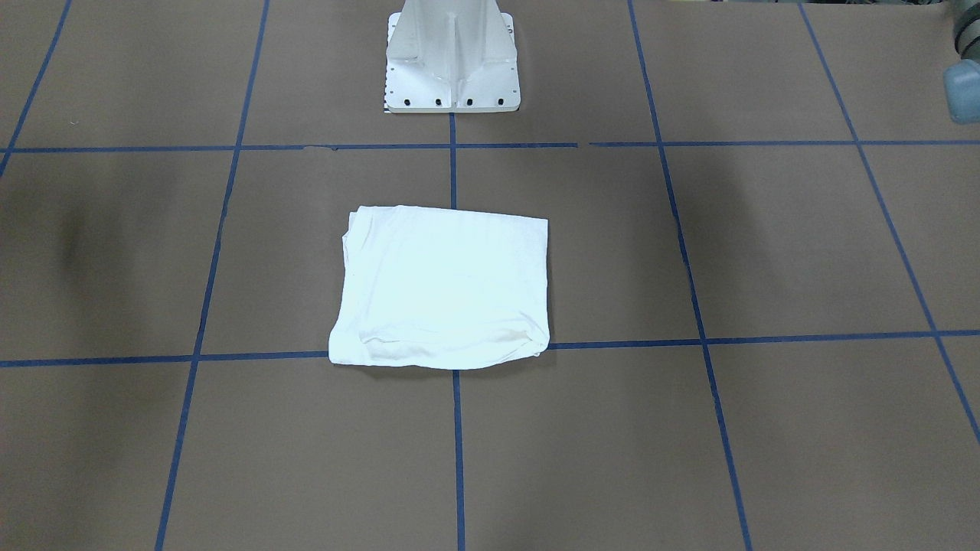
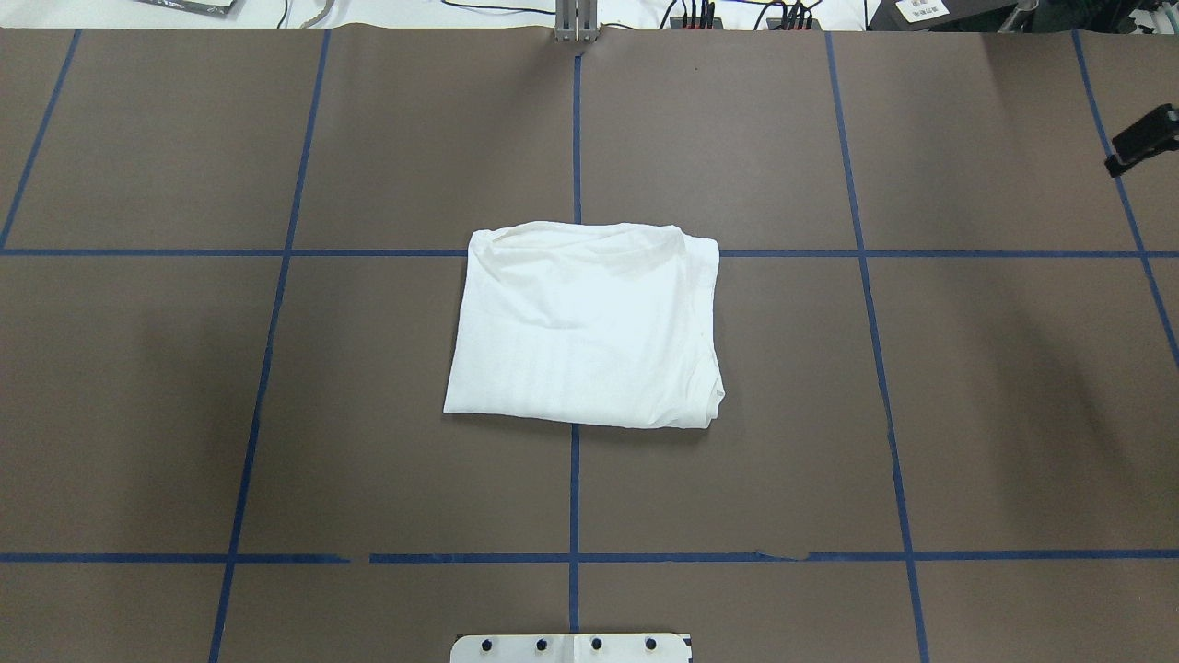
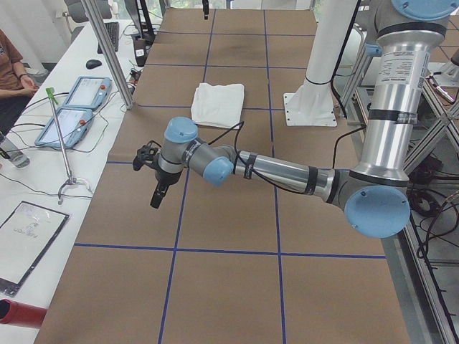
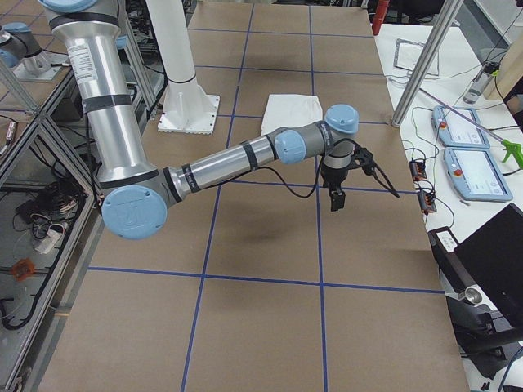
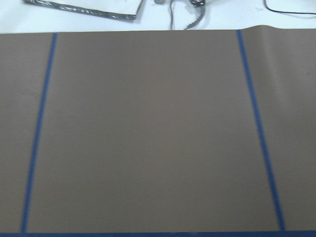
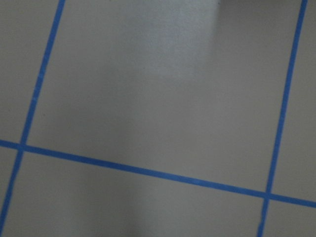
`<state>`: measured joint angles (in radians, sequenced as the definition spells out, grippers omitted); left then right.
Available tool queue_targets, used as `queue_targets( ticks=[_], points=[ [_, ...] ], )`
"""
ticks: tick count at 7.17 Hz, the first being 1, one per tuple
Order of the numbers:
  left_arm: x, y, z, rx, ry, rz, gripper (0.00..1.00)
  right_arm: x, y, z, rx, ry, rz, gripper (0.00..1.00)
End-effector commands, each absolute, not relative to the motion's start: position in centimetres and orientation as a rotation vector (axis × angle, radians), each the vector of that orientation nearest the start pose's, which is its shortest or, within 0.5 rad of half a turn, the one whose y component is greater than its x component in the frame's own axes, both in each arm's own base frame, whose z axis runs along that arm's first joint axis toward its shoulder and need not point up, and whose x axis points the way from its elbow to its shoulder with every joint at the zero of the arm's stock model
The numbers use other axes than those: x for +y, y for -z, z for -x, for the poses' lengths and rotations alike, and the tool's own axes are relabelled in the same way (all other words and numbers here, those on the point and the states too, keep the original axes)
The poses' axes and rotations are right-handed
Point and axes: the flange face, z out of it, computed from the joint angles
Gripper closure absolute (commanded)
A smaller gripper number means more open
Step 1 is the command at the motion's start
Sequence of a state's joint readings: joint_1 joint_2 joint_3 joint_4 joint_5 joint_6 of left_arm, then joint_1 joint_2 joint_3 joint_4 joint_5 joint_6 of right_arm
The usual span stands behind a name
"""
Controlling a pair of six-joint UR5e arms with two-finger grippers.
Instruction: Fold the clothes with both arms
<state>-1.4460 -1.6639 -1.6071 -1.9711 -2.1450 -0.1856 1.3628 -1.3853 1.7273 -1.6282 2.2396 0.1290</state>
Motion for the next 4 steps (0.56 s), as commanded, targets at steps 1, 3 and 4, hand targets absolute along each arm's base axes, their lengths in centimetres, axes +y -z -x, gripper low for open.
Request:
queue_targets(
  ticks=[1, 3, 4],
  points=[
    [-53.0, -60.6, 6.5, 0.613, -0.227, -0.437, 0.0, -52.7, -55.9, -1.9, -0.689, 0.239, -0.148, 0.0],
    [-50.1, -63.0, 7.0, 0.612, -0.209, -0.406, 0.0, -49.6, -58.1, -5.5, -0.674, 0.238, -0.1, 0.0],
    [-50.3, -62.8, 6.8, 0.617, -0.185, -0.399, 0.0, -47.7, -59.0, -6.2, -0.686, 0.214, -0.088, 0.0]
  ],
)
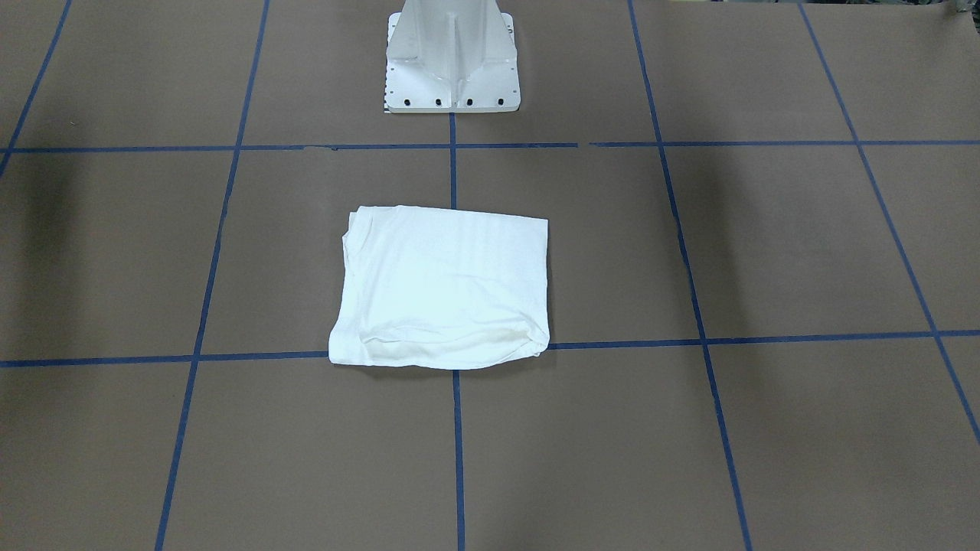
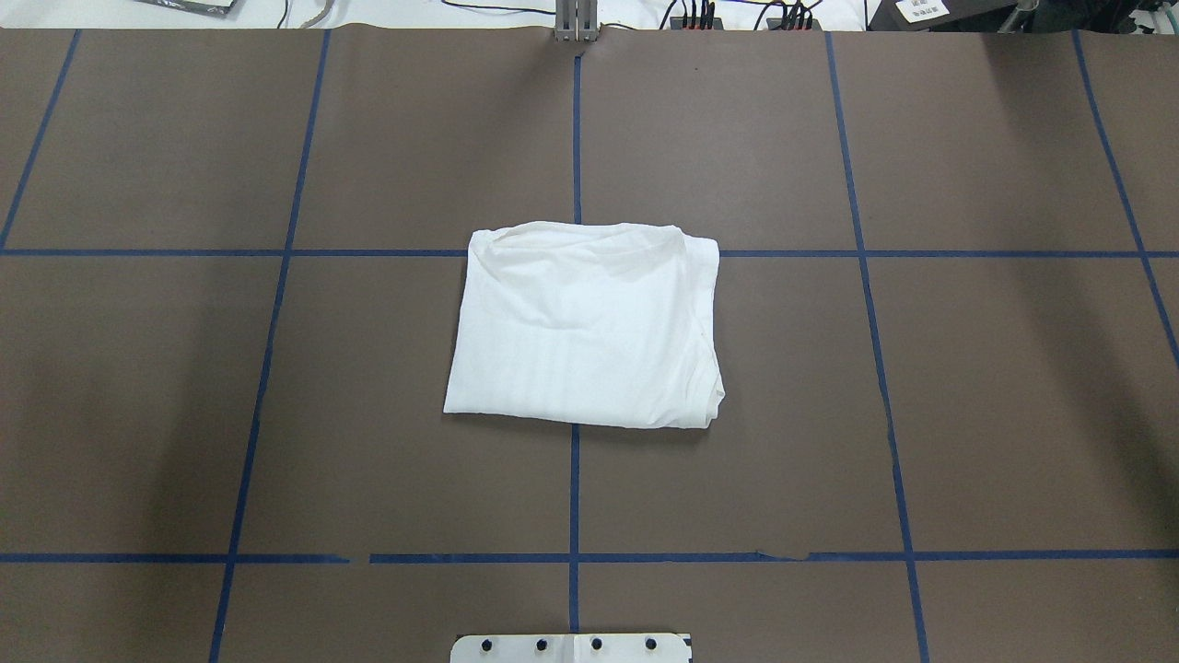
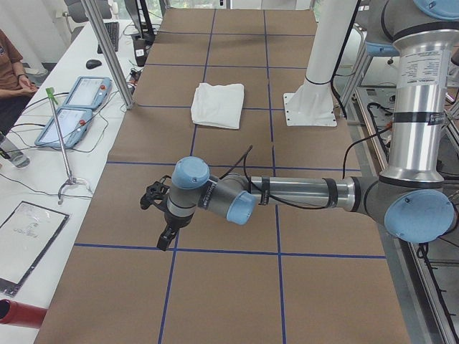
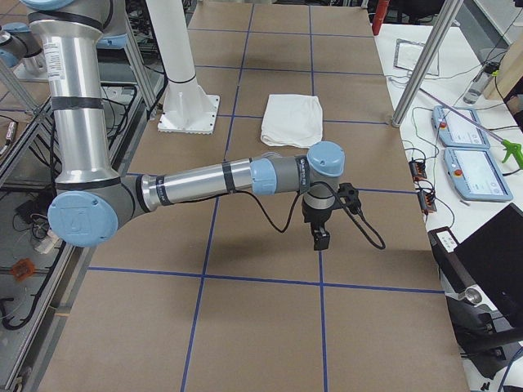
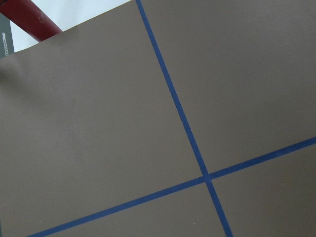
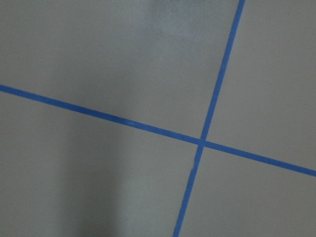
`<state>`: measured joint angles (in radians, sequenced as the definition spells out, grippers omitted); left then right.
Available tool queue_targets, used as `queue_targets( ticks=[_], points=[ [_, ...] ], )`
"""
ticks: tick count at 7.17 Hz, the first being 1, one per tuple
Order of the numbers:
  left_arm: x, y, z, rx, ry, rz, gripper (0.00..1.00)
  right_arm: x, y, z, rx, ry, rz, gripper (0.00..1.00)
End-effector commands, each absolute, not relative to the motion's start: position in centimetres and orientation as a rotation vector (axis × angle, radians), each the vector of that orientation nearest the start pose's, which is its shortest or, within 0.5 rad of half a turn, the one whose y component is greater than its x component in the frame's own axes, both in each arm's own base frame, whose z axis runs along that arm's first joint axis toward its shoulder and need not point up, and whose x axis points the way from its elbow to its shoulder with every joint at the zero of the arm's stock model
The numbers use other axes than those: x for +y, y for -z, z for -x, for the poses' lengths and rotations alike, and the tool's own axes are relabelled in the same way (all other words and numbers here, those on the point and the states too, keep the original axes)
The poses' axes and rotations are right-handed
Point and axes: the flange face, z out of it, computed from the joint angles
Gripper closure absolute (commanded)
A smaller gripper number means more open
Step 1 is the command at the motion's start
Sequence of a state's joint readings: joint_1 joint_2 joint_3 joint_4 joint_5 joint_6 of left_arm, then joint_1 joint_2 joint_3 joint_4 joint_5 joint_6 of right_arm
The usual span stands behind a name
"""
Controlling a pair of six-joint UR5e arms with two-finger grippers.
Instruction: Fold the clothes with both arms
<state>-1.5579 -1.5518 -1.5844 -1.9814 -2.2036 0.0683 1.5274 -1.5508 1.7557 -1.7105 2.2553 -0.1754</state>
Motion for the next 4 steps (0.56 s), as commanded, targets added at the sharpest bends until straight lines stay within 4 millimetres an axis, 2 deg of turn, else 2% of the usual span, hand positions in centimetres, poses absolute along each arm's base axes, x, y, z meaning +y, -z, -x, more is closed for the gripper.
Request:
queue_targets(
  ticks=[1, 2, 3, 4],
  points=[
    [-50.8, -62.4, 6.9, 0.62, -0.136, -0.392, 0.0, -47.5, -59.5, -6.4, -0.67, 0.213, -0.084, 0.0],
    [-50.1, -63.1, 6.9, 0.619, -0.134, -0.379, 0.0, -47.3, -59.4, -6.8, -0.669, 0.205, -0.088, 0.0],
    [-48.9, -65.1, 6.8, 0.622, -0.138, -0.344, 0.0, -47.7, -58.9, -8.3, -0.665, 0.18, -0.109, 0.0],
    [-48.2, -65.4, 6.8, 0.628, -0.136, -0.337, 0.0, -47.2, -59.2, -8.3, -0.667, 0.175, -0.101, 0.0]
  ],
)
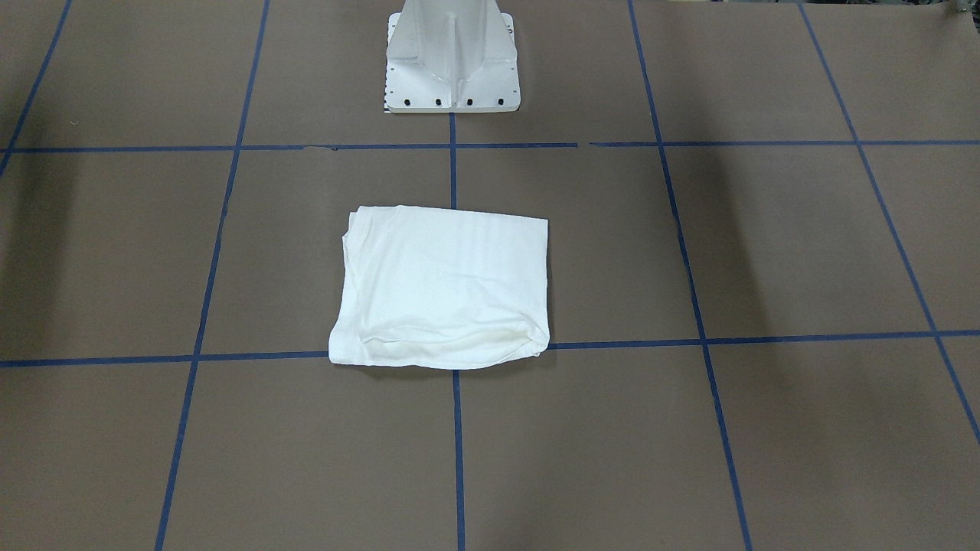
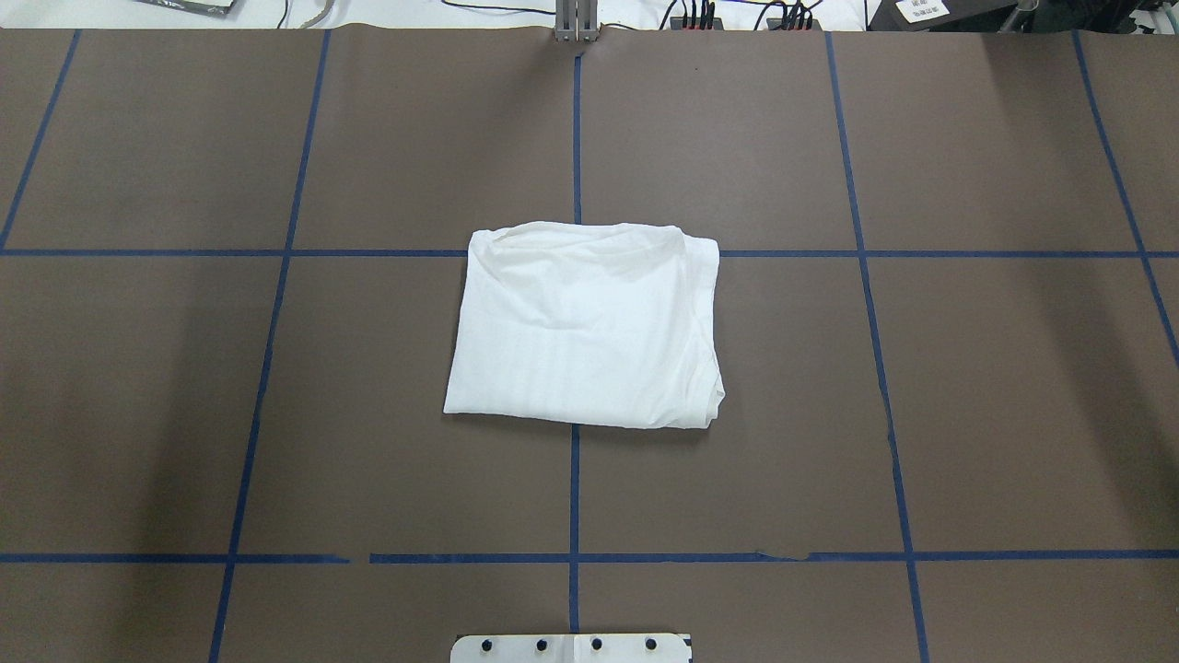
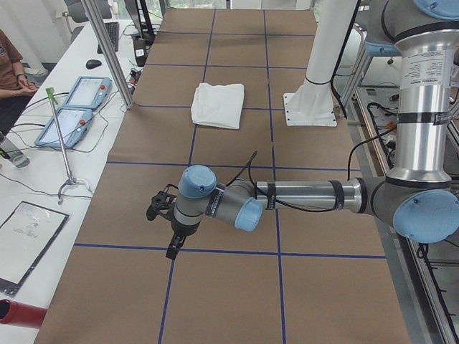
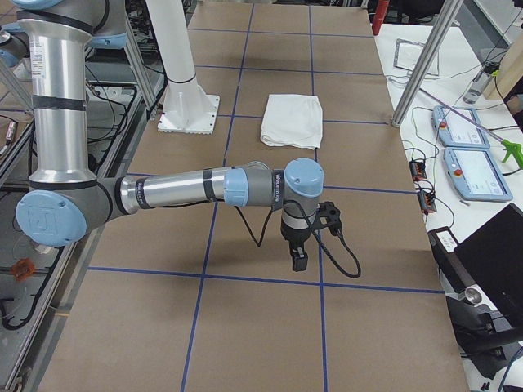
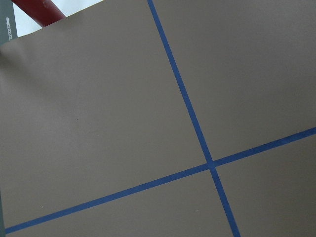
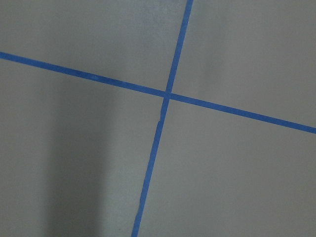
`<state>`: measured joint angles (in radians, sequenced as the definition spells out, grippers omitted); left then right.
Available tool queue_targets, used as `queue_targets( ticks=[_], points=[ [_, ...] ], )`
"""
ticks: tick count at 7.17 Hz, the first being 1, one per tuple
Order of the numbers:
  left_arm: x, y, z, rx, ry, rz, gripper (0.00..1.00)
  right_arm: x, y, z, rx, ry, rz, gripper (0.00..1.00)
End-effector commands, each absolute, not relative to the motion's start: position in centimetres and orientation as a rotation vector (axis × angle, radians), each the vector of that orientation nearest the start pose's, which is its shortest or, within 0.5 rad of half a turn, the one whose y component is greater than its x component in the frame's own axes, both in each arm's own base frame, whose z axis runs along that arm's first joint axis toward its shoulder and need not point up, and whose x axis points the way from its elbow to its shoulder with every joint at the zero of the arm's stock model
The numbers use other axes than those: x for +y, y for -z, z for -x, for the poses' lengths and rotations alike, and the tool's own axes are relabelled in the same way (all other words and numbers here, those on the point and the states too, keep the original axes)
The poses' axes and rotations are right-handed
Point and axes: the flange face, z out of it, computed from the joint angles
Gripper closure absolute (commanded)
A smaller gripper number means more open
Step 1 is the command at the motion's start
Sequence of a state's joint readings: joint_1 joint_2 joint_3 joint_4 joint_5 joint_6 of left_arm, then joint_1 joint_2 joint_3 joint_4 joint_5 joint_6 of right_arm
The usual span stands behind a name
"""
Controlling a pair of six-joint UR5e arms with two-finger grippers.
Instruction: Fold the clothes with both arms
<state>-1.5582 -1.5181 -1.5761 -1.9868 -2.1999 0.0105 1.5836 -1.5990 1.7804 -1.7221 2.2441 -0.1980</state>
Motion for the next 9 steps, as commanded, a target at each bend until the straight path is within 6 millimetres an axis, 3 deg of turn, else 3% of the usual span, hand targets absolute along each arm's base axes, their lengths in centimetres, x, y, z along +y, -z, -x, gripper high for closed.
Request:
queue_targets(
  ticks=[1, 4, 8, 9],
  points=[
    [-48.0, -66.1, 6.9, 0.627, -0.122, -0.313, 0.0, -46.4, -60.8, -8.3, -0.665, 0.164, -0.07, 0.0],
    [-48.3, -65.9, 6.7, 0.628, -0.101, -0.255, 0.0, -45.7, -66.7, -8.1, -0.694, 0.11, 0.052, 0.0],
    [-47.2, -68.4, 6.6, 0.632, -0.093, -0.205, 0.0, -44.3, -67.7, -8.0, -0.778, 0.091, 0.064, 0.0],
    [-47.0, -68.5, 6.6, 0.634, -0.085, -0.179, 0.0, -44.9, -66.3, -8.6, -0.763, 0.091, 0.034, 0.0]
  ],
)
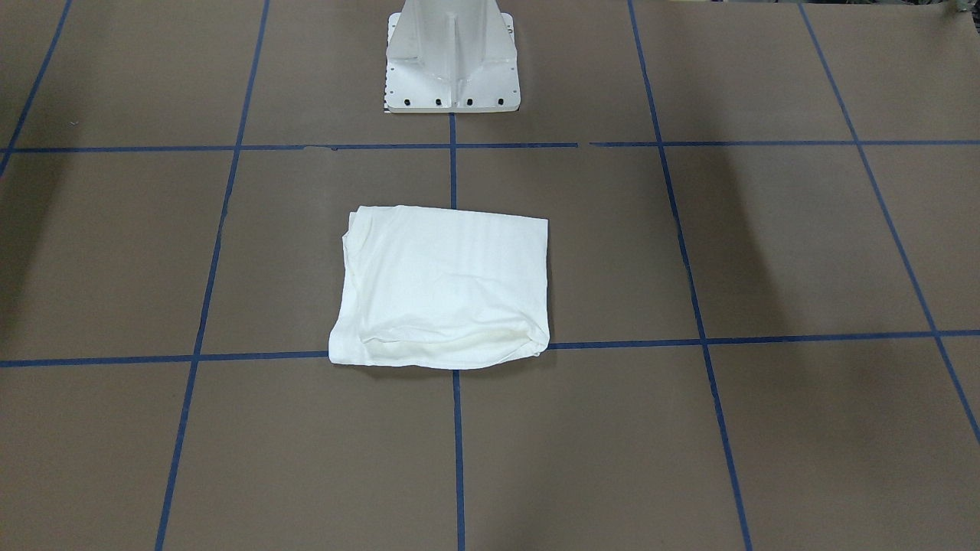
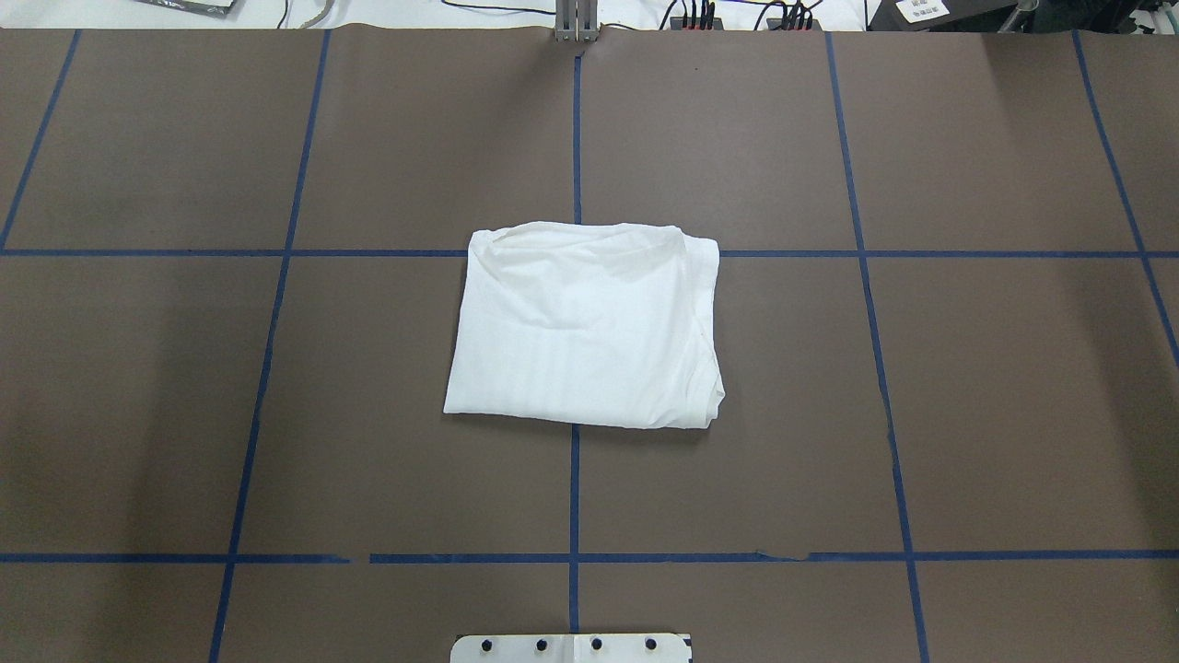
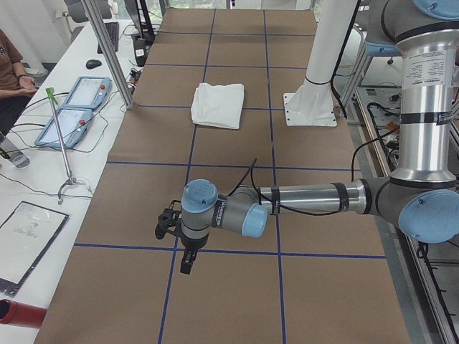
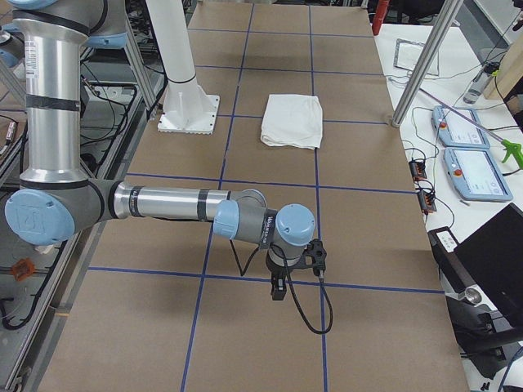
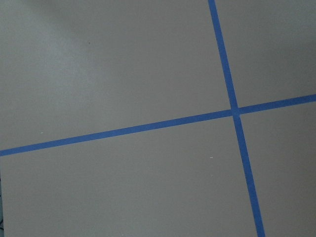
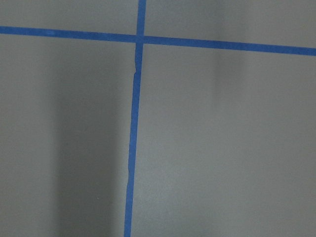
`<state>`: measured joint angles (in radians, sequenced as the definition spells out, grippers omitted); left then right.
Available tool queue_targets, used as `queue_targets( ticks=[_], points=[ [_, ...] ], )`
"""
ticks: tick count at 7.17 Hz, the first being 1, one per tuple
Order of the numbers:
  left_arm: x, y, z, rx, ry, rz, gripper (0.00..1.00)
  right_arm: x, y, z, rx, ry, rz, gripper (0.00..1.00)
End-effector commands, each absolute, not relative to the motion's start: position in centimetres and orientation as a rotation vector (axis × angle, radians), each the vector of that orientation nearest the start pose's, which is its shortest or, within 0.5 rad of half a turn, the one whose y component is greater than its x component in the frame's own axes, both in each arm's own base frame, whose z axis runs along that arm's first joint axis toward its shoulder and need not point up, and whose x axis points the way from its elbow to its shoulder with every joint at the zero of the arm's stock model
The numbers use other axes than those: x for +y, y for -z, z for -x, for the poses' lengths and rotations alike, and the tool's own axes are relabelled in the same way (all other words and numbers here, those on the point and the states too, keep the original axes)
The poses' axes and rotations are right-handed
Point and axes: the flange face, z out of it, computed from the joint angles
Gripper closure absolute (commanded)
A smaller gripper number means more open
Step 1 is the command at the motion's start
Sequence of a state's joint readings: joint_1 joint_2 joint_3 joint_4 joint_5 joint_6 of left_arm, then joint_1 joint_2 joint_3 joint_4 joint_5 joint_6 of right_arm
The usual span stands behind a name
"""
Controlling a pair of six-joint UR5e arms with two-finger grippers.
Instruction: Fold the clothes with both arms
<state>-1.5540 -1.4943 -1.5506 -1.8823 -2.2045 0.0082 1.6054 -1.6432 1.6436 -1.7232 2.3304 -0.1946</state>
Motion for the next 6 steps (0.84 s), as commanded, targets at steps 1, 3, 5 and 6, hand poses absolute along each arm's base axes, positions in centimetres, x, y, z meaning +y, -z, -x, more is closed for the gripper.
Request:
queue_targets(
  ticks=[1, 3, 5, 6],
  points=[
    [-47.1, -68.3, 6.5, 0.641, -0.078, -0.167, 0.0, -45.3, -65.6, -8.7, -0.75, 0.089, 0.023, 0.0],
    [-46.9, -66.5, 6.1, 0.7, -0.066, -0.129, 0.0, -45.9, -64.4, -8.8, -0.73, 0.092, 0.002, 0.0],
    [-46.4, -62.3, 6.2, 0.698, -0.06, -0.096, 0.0, -45.7, -63.8, -8.7, -0.731, 0.084, 0.003, 0.0],
    [-46.2, -60.8, 6.3, 0.694, -0.065, -0.11, 0.0, -45.7, -63.8, -8.7, -0.735, 0.055, 0.012, 0.0]
  ],
)
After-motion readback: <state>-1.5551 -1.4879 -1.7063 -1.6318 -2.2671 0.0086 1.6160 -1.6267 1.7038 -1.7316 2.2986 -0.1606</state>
